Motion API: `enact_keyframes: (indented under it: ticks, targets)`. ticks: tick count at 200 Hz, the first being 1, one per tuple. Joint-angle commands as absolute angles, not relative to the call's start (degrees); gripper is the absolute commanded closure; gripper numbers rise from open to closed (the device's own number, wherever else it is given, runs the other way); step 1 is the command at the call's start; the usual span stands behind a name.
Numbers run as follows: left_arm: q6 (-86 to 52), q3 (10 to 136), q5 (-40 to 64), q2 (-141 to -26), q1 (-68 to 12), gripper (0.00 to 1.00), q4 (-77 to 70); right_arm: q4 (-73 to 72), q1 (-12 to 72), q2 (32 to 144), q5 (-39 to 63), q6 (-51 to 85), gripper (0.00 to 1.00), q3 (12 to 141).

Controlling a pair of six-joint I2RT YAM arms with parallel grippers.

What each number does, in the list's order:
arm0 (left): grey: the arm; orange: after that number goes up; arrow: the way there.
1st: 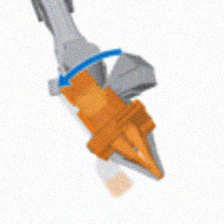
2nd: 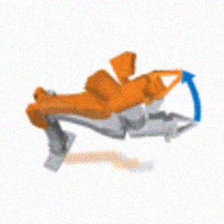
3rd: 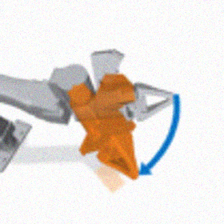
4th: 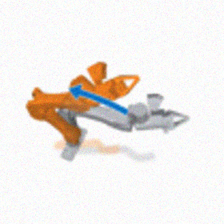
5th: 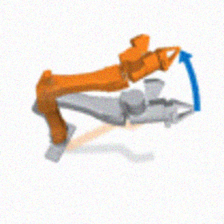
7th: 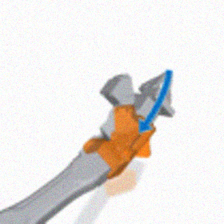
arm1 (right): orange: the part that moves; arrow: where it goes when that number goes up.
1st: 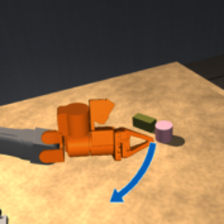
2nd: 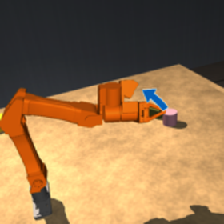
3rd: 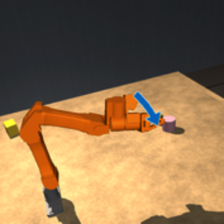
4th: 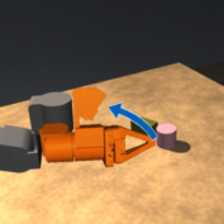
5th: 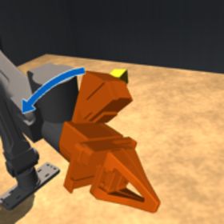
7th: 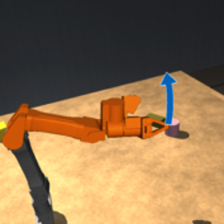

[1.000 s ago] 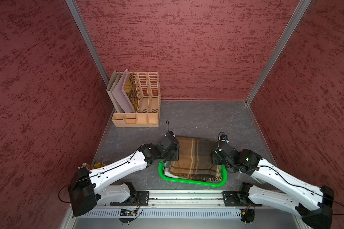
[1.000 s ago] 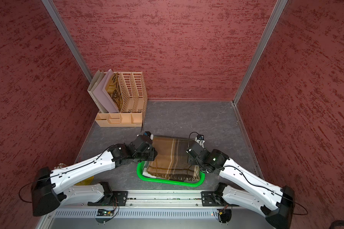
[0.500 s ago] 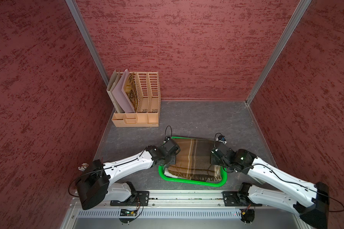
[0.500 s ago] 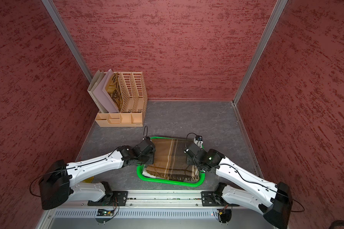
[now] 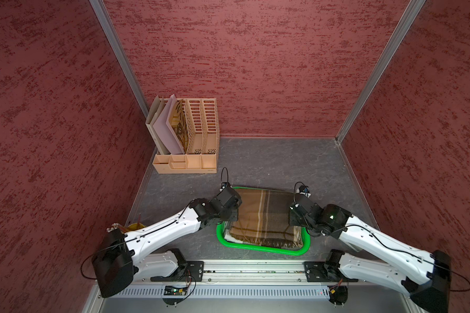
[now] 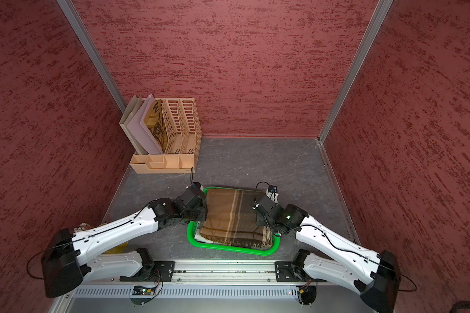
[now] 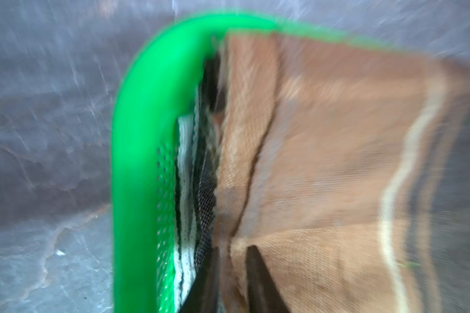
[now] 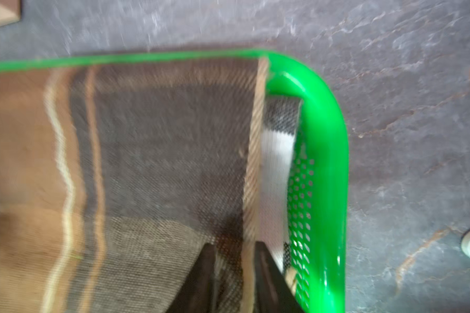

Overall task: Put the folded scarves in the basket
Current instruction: Place the scarf in the basket.

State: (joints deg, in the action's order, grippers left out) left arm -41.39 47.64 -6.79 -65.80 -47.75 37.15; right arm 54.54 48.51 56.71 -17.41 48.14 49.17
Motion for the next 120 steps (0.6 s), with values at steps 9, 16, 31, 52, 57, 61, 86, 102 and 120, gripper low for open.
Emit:
enact_keyframes:
  ticks: [9, 16, 31, 52, 57, 61, 86, 102, 120]
  targets:
    - [-41.4, 50.4, 4.3, -57.1, -31.8, 0.33, 34.3, 54.1, 37.0, 56.7, -19.8, 38.4, 0.27, 59.7]
    - [-40.5, 51.3, 6.4, -56.2, -27.3, 0.00, 34.4, 53.3, 32.7, 56.8, -19.2, 36.4, 0.11, 61.4]
    - [-38.7, 53.1, 10.9, -56.5, -17.2, 0.00, 33.7, 49.9, 22.9, 57.1, -17.0, 32.7, 0.02, 63.6]
    - [-35.4, 53.6, 14.3, -60.0, -9.2, 0.00, 29.7, 41.3, 13.4, 58.2, -15.2, 26.9, 0.02, 63.6]
    - [-33.9, 53.9, 13.5, -60.9, -8.4, 0.00, 29.0, 38.6, 12.9, 57.8, -16.5, 25.3, 0.01, 62.9]
    - [-32.9, 53.9, 12.3, -61.5, -8.0, 0.00, 28.7, 36.4, 12.9, 57.4, -17.8, 23.7, 0.02, 62.0]
    - [-31.1, 52.7, -7.4, -63.1, -8.7, 0.00, 27.3, 18.7, 12.9, 51.1, -28.3, 18.6, 0.01, 51.9]
    - [-27.3, 44.0, -17.1, -60.1, -9.8, 0.00, 15.4, -2.4, 12.9, 46.7, -31.2, 11.3, 0.01, 38.7]
    - [-17.5, 31.6, -21.4, -56.1, -10.1, 0.00, -3.2, -24.6, 12.8, 46.7, -31.0, 4.0, 0.02, 25.1]
